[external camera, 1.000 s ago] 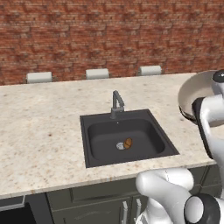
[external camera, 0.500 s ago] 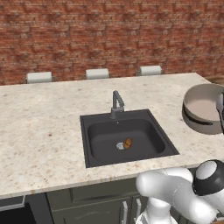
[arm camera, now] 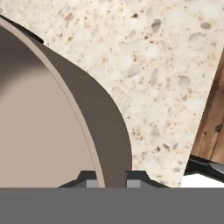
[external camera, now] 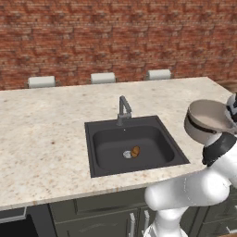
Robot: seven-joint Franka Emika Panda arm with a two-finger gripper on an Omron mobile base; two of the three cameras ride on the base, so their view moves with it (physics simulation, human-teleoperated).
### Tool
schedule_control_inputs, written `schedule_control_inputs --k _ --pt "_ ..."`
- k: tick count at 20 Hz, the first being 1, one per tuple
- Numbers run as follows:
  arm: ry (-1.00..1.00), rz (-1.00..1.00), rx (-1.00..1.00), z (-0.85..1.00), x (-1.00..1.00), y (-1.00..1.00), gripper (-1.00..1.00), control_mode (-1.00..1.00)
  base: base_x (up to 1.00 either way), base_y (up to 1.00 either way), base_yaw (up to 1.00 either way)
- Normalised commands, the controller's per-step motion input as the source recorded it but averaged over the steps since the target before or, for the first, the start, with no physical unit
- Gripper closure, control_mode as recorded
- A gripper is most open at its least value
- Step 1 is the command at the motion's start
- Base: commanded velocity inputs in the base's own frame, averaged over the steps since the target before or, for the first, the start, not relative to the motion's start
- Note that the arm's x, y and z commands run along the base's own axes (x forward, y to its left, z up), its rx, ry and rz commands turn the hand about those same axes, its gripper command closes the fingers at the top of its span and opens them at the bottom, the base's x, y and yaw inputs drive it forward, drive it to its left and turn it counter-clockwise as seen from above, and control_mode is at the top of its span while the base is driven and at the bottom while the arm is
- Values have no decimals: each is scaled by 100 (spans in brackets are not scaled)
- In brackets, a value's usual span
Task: Dump the potato from the pot into the sink. Then turn on the water and wash the potato. Then turn off the water and put the potato back in the pot.
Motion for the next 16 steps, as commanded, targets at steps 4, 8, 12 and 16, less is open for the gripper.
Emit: schedule_control_inputs --k 4,8,12,16 --pt "0 2 0 -63 25 0 100 -100 0 0 0" --pt "0 0 -7 -73 2 -13 100 -100 0 0 0" --pt "-4 -3 -9 -54 0 -2 100 -100 0 0 0" --pt "-11 -5 -9 -35 0 0 100 -100 0 0 0"
